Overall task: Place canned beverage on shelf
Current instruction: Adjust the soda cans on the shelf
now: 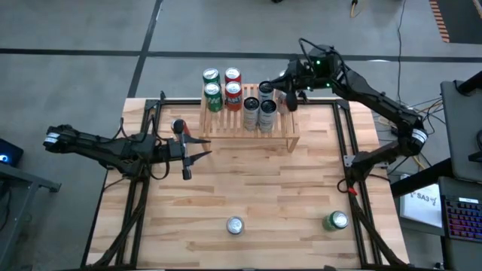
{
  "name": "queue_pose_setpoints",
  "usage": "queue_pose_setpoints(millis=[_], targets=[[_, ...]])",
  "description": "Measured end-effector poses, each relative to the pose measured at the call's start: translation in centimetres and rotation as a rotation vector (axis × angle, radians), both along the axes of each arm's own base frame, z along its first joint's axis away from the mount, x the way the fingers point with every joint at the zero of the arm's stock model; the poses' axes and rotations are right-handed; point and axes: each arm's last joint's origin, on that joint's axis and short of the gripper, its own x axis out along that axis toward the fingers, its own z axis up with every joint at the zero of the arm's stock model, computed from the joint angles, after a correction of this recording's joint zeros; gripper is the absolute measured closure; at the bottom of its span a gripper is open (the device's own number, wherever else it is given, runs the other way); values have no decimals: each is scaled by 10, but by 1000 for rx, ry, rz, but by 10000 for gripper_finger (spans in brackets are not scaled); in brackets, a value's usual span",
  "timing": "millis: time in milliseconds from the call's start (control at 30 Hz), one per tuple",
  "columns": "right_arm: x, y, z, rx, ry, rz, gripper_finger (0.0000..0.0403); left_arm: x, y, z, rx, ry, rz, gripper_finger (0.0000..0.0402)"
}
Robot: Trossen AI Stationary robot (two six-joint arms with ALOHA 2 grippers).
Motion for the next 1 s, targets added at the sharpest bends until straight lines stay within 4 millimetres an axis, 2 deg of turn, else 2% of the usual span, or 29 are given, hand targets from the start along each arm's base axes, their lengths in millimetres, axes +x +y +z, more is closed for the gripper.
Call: queue_pose_setpoints(millis=[400,633,1000], targets=[[8,0,-8,36,25,8,394,0,0,0,-16,-4,0,277],[8,1,-17,77,95,-12,394,0,0,0,-22,-5,0,277],[10,8,-17,109,103,1,394,0,0,0,-23,-5,0,277]])
